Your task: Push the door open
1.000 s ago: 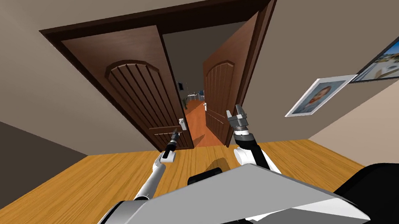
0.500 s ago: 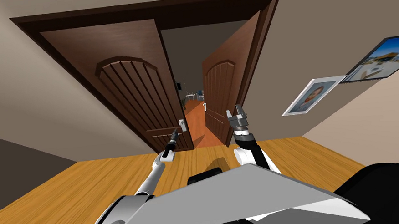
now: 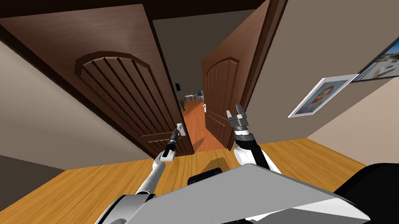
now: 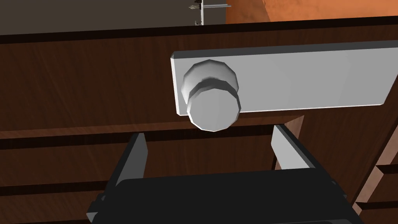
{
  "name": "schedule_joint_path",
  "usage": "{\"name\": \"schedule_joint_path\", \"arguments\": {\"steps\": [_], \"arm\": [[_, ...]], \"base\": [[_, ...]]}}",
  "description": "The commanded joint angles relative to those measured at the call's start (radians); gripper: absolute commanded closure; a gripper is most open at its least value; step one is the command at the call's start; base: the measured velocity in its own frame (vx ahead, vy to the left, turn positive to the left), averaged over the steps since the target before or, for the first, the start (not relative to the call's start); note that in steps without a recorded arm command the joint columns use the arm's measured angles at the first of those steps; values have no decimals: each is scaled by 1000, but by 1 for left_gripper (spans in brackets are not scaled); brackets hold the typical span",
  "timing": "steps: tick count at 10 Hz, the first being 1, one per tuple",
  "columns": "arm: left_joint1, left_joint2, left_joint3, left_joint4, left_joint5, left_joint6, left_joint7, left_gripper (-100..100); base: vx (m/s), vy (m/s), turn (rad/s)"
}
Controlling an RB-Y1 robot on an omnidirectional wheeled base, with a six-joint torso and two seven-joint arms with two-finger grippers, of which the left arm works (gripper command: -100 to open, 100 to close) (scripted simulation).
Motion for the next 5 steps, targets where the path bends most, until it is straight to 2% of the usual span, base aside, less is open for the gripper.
{"name": "schedule_joint_path", "arguments": {"steps": [1,3,4,5], "arm": [[-2,-2,6,3,1,2,-4,-100],[-4,-5,12,8,2,2,-8,-100],[-4,-4,10,8,2,1,-7,-100],[-4,-4,10,8,2,1,-7,100]], "base": [[228,2,-43],[201,-13,-35],[82,-13,0],[-8,3,4]]}}
